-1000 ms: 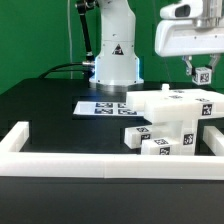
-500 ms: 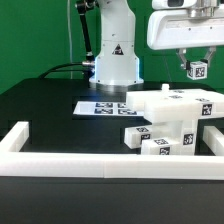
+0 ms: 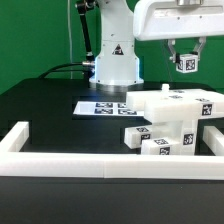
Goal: Assemble chair
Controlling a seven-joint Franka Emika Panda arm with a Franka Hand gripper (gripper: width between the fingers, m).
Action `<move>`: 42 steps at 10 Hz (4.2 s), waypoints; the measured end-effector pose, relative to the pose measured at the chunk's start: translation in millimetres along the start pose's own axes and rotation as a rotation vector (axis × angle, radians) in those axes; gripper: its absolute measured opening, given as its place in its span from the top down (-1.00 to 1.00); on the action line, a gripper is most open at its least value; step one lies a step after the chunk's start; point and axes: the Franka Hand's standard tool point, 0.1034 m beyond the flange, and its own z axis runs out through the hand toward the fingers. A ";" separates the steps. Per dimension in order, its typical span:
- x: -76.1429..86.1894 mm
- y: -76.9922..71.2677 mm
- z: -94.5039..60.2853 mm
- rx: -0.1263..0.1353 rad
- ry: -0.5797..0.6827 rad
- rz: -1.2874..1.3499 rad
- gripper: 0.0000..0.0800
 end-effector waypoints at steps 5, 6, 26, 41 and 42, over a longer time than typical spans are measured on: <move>12.9 19.9 4.9 -0.041 0.009 -0.072 0.27; 26.7 34.7 -1.3 -0.052 0.025 -0.111 0.27; 78.7 43.9 13.5 -0.108 0.038 -0.120 0.27; 81.6 44.0 24.1 -0.117 0.031 -0.100 0.27; 80.6 46.3 26.2 -0.119 0.027 -0.097 0.27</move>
Offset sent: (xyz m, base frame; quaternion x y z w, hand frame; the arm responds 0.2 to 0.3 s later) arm 0.0321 -0.0202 -0.0125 -0.0750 0.0370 -0.0889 0.9925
